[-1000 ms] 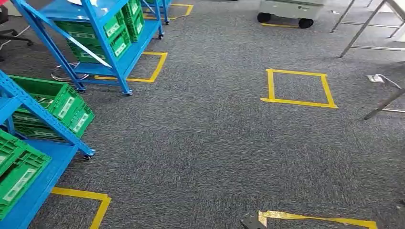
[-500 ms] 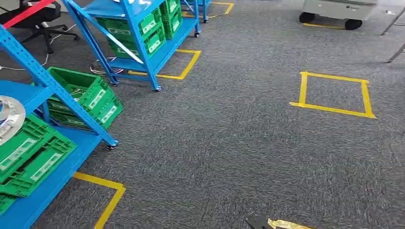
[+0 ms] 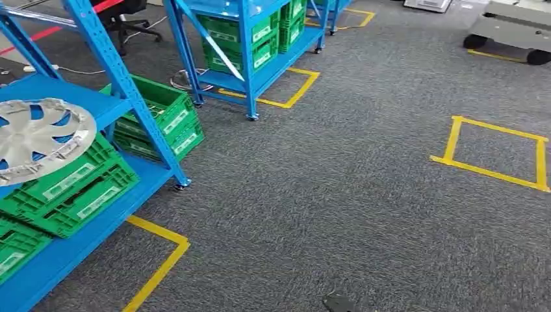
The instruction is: Take the parts from the cabinet and place them on the table.
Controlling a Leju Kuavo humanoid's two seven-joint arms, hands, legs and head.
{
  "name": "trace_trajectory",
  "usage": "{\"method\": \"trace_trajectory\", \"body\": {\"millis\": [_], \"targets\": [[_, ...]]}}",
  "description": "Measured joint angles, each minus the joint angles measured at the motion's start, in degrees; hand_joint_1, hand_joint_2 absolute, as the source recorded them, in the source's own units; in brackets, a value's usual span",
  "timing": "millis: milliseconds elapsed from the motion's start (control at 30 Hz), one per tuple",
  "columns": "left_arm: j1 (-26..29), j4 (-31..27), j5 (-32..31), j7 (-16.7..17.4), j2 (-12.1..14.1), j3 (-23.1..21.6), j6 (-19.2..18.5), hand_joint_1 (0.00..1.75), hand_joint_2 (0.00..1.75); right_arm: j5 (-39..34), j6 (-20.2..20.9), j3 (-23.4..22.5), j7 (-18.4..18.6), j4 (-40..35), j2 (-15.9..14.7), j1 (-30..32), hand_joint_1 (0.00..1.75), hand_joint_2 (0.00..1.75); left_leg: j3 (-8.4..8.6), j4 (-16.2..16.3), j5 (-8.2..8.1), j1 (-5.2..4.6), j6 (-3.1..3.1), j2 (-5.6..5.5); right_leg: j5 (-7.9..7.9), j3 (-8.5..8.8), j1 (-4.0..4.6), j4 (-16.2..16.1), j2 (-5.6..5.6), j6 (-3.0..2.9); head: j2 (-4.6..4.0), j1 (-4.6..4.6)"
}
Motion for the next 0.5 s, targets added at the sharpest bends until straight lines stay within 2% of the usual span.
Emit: {"method": "trace_trajectory", "body": {"millis": [33, 67, 100, 133, 167, 200, 233, 267, 333, 367, 400, 433, 467, 500], "targets": [[0.06, 0.00, -0.02, 0.00, 0.00, 0.02, 0.00, 0.00, 0.00, 0.00, 0.00, 0.02, 0.02, 0.00, 0.00, 0.12, 0.00, 0.00, 0.01, 0.01, 0.01, 0.00, -0.01, -0.65, -0.34, -1.34, -0.01, 2.49, 0.03, 0.06, 0.00, 0.00], [0.16, 0.00, 0.00, 0.00, 0.00, 0.09, 0.00, 0.00, 0.00, 0.00, 0.02, 0.02, 0.02, 0.00, 0.00, 0.16, 0.00, 0.00, 0.06, 0.03, 0.03, 0.01, -0.03, -1.36, 0.90, -1.15, -0.08, 1.75, 0.02, 0.06, -0.02, -0.02], [0.18, 0.00, -0.02, 0.00, 0.00, 0.18, -0.02, 0.00, 0.00, 0.00, 0.02, 0.04, 0.02, 0.00, 0.00, 0.13, 0.00, 0.00, 0.15, 0.05, 0.05, 0.05, -0.07, -2.06, 3.37, 0.47, -0.20, -1.86, 0.03, 0.07, 0.00, -0.02], [0.16, 0.00, 0.00, 0.00, -0.06, 0.30, -0.02, 0.00, 0.00, 0.00, 0.02, 0.04, 0.02, 0.00, 0.00, 0.08, 0.00, 0.00, 0.24, 0.09, 0.09, 0.15, -0.19, -2.81, 6.21, 3.00, -0.38, -7.22, 0.35, 0.10, -0.02, -0.04], [0.12, 0.00, 0.00, 0.00, -0.11, 0.35, -0.04, 0.00, 0.00, 0.00, 0.00, 0.04, 0.02, 0.02, 0.00, 0.05, 0.00, 0.00, 0.31, 0.21, 0.05, 0.29, -0.43, -3.50, 8.95, 5.96, -0.70, -13.24, 1.77, 0.24, -0.02, 0.00], [0.10, 0.00, -0.02, 0.00, -0.02, 0.39, -0.04, 0.00, 0.00, 0.02, 0.02, 0.04, 0.04, 0.00, 0.04, 0.01, 0.00, 0.00, 0.16, 0.26, 0.13, 0.24, -0.83, -4.03, 7.93, 7.35, -1.10, -15.74, 4.83, 0.47, -0.02, -0.02], [0.00, 0.00, -0.02, 0.00, 0.02, 0.42, -0.04, 0.00, 0.00, 0.02, 0.00, 0.04, 0.02, 0.00, 0.20, -0.07, 0.00, 0.00, -0.26, 0.63, 0.20, 0.09, -1.21, -4.62, 8.09, 7.29, -1.01, -16.36, 4.86, -0.06, -0.02, -0.04], [0.05, 0.00, -0.02, 0.00, 0.00, 0.44, -0.04, 0.00, 0.00, 0.02, 0.02, 0.04, 0.04, 0.00, 0.20, -0.05, 0.00, 0.00, -0.55, 0.47, 0.48, 0.19, -1.56, -4.81, 8.23, 7.48, -0.88, -16.18, 4.22, -0.43, -0.02, -0.18], [0.32, 0.00, -0.24, 0.00, 0.00, 0.59, -0.04, 0.00, 0.00, 0.02, -0.06, 0.07, 0.20, 0.02, 0.20, 0.04, 0.00, 0.00, -0.90, 0.25, 0.97, 0.51, -2.34, -5.85, 8.47, 7.31, -0.51, -15.95, 3.37, -1.11, 0.00, -0.18], [0.34, 0.00, -0.42, 0.00, 0.09, 0.68, -0.04, 0.00, 0.00, 0.02, -0.07, 0.07, 0.22, 0.02, 0.20, 0.00, 0.00, 0.00, -1.05, 0.46, 0.63, 0.62, -2.52, -5.89, 8.77, 7.42, -0.95, -16.35, 2.62, -1.63, -0.02, -0.13], [0.34, 0.00, -0.44, 0.02, 0.07, 0.70, -0.02, 0.00, 0.00, 0.04, -0.09, 0.07, 0.24, 0.04, 0.13, -0.09, 0.00, 0.00, -1.62, 1.81, -0.49, 0.25, -2.71, -3.29, 8.77, 7.47, -0.81, -16.40, 2.13, -2.06, 0.00, -0.33], [0.16, 0.00, -0.46, 0.13, 0.07, 0.72, -0.02, 0.00, 0.00, 0.09, -0.11, 0.07, 0.24, 0.07, 0.13, -0.13, 0.00, 0.00, -3.42, 5.45, -2.72, 0.23, -2.99, -1.42, 8.76, 7.42, -0.69, -16.40, 1.45, -2.48, -0.02, -0.70], [-0.02, 0.00, -0.48, 0.15, 0.07, 0.77, -0.02, 0.00, 0.00, 0.13, -0.11, 0.07, 0.26, 0.09, 0.13, -0.02, 0.00, 0.00, -6.02, 10.84, -5.27, 0.30, -3.20, -0.45, 8.74, 7.37, -0.57, -16.40, 0.57, -2.51, -0.02, -0.66], [-0.09, 0.00, -0.48, 0.15, 0.07, 0.81, -0.02, 0.00, 0.00, 0.18, -0.07, 0.07, 0.33, 0.11, 0.13, 0.12, 0.00, 0.00, -8.26, 15.47, -7.10, 0.31, -3.27, -0.11, 8.66, 7.33, -0.49, -16.40, -0.28, -2.65, -0.02, -0.66]]}}
